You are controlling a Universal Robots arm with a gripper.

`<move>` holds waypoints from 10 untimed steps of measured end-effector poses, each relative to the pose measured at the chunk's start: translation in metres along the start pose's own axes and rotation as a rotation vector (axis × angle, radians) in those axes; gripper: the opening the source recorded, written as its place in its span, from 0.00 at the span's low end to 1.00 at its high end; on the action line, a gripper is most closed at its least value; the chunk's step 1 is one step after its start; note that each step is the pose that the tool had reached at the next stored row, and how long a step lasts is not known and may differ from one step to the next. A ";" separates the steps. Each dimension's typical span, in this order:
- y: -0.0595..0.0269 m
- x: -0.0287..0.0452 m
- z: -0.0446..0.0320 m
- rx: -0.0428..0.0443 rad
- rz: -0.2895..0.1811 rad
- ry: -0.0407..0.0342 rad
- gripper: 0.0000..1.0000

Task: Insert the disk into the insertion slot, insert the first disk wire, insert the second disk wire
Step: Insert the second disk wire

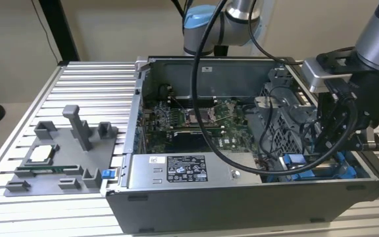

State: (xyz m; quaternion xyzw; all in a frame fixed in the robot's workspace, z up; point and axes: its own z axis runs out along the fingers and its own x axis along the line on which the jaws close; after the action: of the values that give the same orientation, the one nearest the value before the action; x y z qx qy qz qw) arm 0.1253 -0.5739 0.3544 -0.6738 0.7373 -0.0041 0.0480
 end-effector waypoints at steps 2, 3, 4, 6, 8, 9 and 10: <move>0.0001 0.0002 0.0015 0.0000 0.000 -0.0023 0.00; 0.0001 0.0002 0.0020 0.0003 0.000 -0.0035 0.00; 0.0001 0.0002 0.0023 0.0007 0.000 -0.0047 0.00; 0.0002 0.0002 0.0030 0.0015 0.000 -0.0080 0.00; 0.0002 0.0002 0.0035 0.0021 0.001 -0.0101 0.00; 0.0001 0.0003 0.0037 0.0023 0.001 -0.0111 0.00; -0.0002 0.0003 0.0038 0.0026 0.001 -0.0121 0.00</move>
State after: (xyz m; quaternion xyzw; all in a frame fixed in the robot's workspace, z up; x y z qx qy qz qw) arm 0.1258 -0.5739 0.3506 -0.6735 0.7372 -0.0010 0.0534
